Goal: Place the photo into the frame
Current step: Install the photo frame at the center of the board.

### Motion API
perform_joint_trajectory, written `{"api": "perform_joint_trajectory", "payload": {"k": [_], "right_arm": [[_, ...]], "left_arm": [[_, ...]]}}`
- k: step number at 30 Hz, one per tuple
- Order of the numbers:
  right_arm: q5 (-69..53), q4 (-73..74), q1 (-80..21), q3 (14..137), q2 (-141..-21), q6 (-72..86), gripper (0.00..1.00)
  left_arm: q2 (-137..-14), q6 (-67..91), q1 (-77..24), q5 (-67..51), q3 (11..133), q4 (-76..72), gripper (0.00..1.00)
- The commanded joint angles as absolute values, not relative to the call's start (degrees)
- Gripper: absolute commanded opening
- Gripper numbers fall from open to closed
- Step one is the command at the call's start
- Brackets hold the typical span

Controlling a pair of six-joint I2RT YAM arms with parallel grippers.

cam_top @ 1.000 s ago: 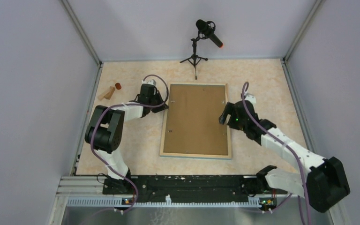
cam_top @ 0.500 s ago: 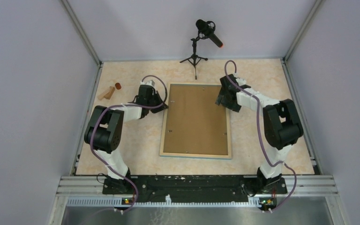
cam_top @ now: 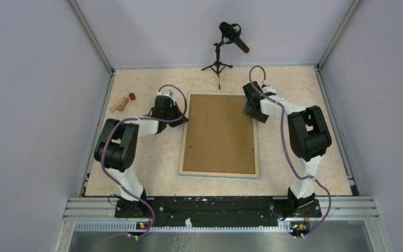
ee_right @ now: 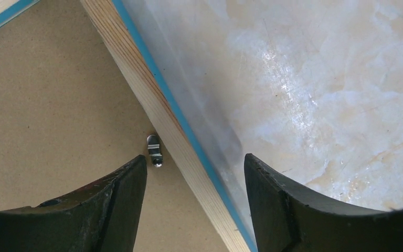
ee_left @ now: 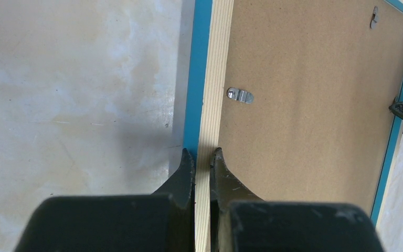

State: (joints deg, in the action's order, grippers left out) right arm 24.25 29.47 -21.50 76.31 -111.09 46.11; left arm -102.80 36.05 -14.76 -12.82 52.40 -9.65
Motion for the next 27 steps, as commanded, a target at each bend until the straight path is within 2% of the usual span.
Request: {"api": "perform_joint_trajectory", "payload": {"k": [1, 4, 10, 13, 16, 20, 27], "right_arm": [[27.6, 29.9, -21.2, 78.0, -112.4, 47.3, 0.65], [28.5, 30.8, -21.3, 78.5, -112.9, 48.0, 0.59], [28.7, 31.2, -21.2, 78.6, -113.4, 49.0, 0.54], [27.7, 31.5, -21.3, 78.6, -113.3, 49.7, 0.36], [26.7, 32.0, -21.3, 78.1, -113.0, 51.2, 0.23], [25.5, 29.8, -21.2, 76.0, -111.6, 52.2, 0.00], [25.5, 30.0, -21.1, 77.3, -111.8, 49.5, 0.00]], "left_arm": [[-102.2, 38.4, -14.3, -13.2, 50.6, -8.7, 0.00], [-102.2, 38.4, -14.3, -13.2, 50.5, -8.8, 0.00], [-102.1, 38.4, -14.3, -13.3, 50.4, -8.9, 0.00], [-102.0, 38.4, -14.3, -13.3, 50.3, -9.0, 0.00], [-101.9, 38.4, -14.3, -13.3, 50.2, -9.1, 0.00], [-101.8, 38.5, -14.3, -13.2, 50.1, -9.2, 0.00], [-101.7, 38.4, -14.3, -13.2, 50.0, -9.3, 0.00]]}}
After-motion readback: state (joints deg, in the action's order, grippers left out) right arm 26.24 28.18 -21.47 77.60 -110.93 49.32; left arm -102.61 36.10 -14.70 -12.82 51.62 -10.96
